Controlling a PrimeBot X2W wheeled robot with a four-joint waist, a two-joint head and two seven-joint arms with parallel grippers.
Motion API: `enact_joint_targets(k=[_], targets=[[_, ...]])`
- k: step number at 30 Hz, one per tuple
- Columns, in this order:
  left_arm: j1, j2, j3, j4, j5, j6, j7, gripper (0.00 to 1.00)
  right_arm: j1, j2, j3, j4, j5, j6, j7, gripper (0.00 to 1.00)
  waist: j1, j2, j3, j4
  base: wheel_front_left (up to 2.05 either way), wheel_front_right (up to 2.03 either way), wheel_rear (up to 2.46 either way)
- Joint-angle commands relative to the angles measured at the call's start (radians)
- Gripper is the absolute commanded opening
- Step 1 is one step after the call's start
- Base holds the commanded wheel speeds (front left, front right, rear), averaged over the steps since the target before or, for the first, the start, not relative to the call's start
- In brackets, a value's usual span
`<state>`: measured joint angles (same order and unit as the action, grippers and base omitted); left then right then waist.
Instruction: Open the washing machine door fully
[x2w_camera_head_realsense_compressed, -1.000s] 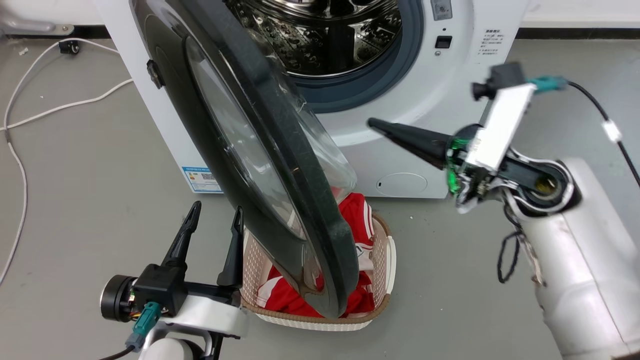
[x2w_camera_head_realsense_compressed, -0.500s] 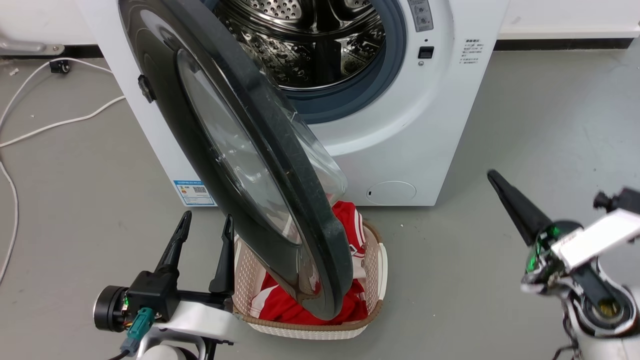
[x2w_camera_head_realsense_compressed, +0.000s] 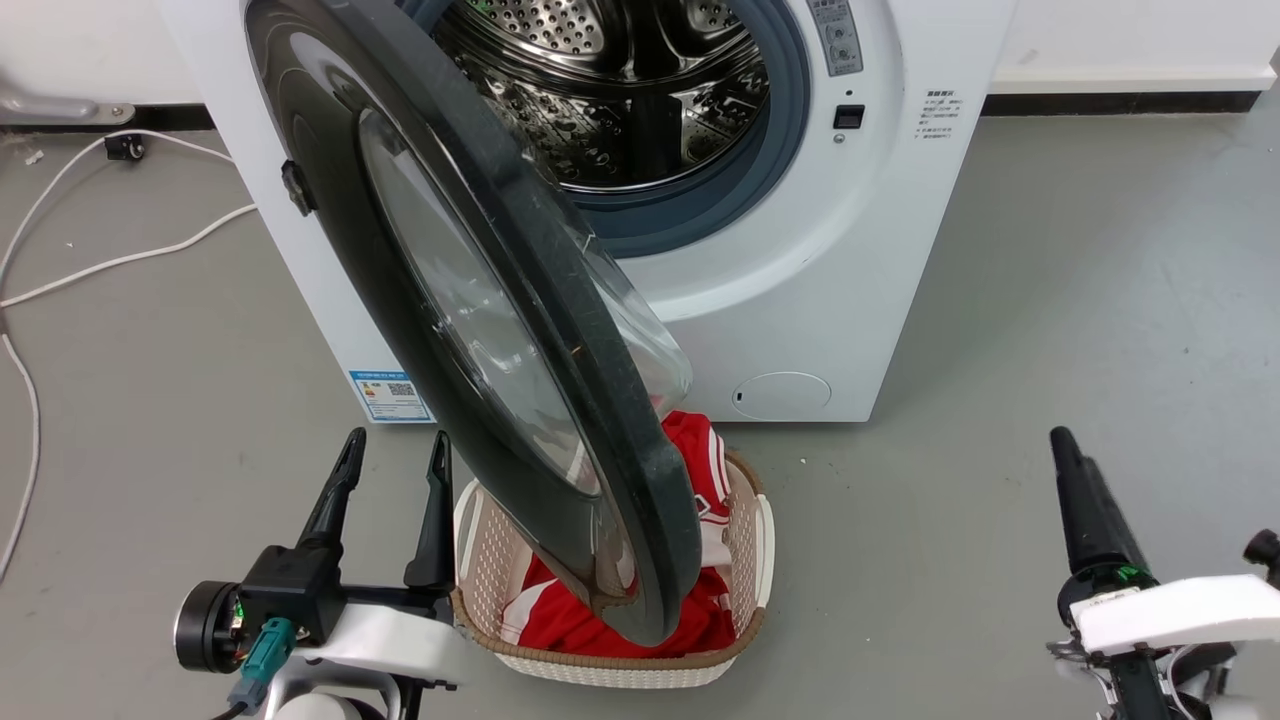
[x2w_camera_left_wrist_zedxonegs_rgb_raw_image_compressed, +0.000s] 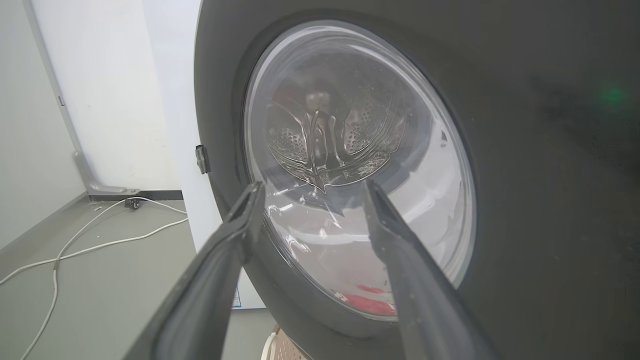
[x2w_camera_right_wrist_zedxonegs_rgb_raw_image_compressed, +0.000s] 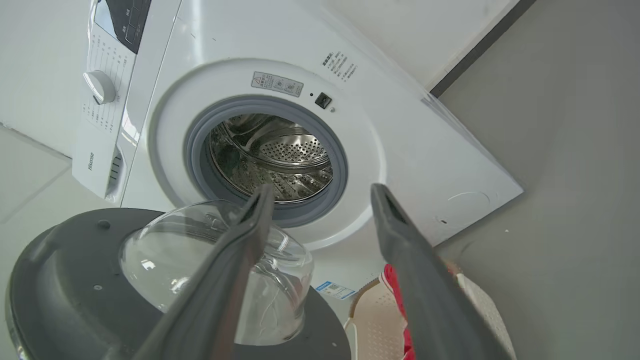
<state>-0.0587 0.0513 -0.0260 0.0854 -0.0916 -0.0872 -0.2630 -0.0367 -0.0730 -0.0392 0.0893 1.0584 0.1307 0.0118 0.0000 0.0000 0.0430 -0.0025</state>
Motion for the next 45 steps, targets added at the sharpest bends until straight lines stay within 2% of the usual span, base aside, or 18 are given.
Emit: enact_joint_targets(k=[1,6,10,16,22,31,44,45], targets=[[0.008,-0.001,0.005,-0.004,0.001,0.005,-0.003,1.00,-0.001,0.008,-0.011,-0.001,-0.106,0.000,-0.055,1.00,0.0000,0.0000,0.000,-0.001,0.00,0.00,0.00],[0.006,-0.001,0.008,-0.002,0.006,0.001,-0.003,1.00,-0.034,0.015,-0.046,-0.029,-0.442,0.000,-0.169,1.00,0.0000,0.0000,0.001,0.003,0.00,0.00,0.00],[0.008,-0.001,0.008,0.000,0.006,0.000,-0.003,1.00,-0.043,0.019,-0.060,-0.096,-0.707,0.000,-0.214,1.00,0.0000,0.0000,0.000,0.006,0.00,0.00,0.00],[0.010,-0.001,0.010,-0.001,0.009,-0.004,-0.003,1.00,0.000,0.022,-0.004,-0.173,-0.990,0.000,-0.225,1.00,0.0000,0.0000,0.002,0.002,0.00,0.00,0.00],[0.010,-0.001,0.005,0.002,0.015,-0.007,-0.003,1.00,0.056,0.024,0.036,-0.159,-1.076,0.000,-0.217,1.00,0.0000,0.0000,-0.001,0.004,0.00,0.00,0.00],[0.007,0.004,0.006,-0.003,0.021,-0.010,-0.003,1.00,0.077,0.024,0.009,-0.107,-1.009,0.000,-0.240,1.00,0.0000,0.0000,0.001,0.002,0.00,0.00,0.00],[0.007,0.004,0.003,-0.003,0.025,-0.015,-0.003,1.00,0.065,0.024,0.007,-0.085,-1.015,0.000,-0.248,1.00,0.0000,0.0000,0.005,0.005,0.00,0.00,0.00],[0.005,0.005,0.002,-0.003,0.025,-0.015,-0.003,0.64,0.065,0.024,0.007,-0.085,-1.015,0.000,-0.248,1.00,0.0000,0.0000,0.006,0.005,0.00,0.00,0.00]])
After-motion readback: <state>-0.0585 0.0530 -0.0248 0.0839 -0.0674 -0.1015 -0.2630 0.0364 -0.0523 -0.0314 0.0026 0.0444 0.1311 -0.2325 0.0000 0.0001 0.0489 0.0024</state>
